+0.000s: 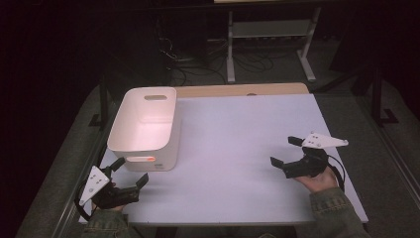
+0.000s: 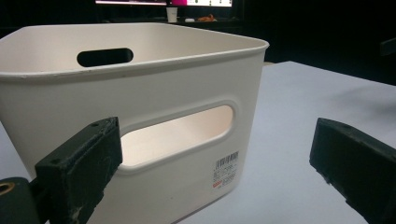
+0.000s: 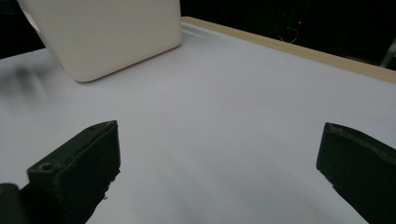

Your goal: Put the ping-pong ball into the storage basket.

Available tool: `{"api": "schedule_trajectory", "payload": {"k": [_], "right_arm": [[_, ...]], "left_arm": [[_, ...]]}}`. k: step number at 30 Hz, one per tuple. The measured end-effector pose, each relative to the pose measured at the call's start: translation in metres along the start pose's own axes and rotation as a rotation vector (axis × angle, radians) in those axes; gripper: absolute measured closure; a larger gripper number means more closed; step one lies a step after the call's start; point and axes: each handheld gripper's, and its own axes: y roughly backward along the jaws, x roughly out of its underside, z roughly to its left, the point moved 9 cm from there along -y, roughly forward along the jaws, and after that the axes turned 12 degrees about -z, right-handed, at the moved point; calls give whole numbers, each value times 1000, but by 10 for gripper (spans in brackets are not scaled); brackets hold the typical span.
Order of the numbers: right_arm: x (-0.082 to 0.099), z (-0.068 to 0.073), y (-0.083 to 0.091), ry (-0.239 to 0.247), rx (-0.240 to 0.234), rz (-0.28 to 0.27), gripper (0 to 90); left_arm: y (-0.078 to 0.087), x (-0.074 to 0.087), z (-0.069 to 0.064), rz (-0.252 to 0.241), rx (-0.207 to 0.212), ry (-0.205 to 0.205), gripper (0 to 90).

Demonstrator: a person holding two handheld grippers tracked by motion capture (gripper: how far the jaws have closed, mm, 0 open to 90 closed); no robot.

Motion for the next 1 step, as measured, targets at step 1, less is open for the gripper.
{"api": "schedule_trajectory", "payload": {"k": [1], "right_arm": [[0,0,1,1,0,-3,0]], "left_arm": [[0,0,0,-2,0,1,19]]}}
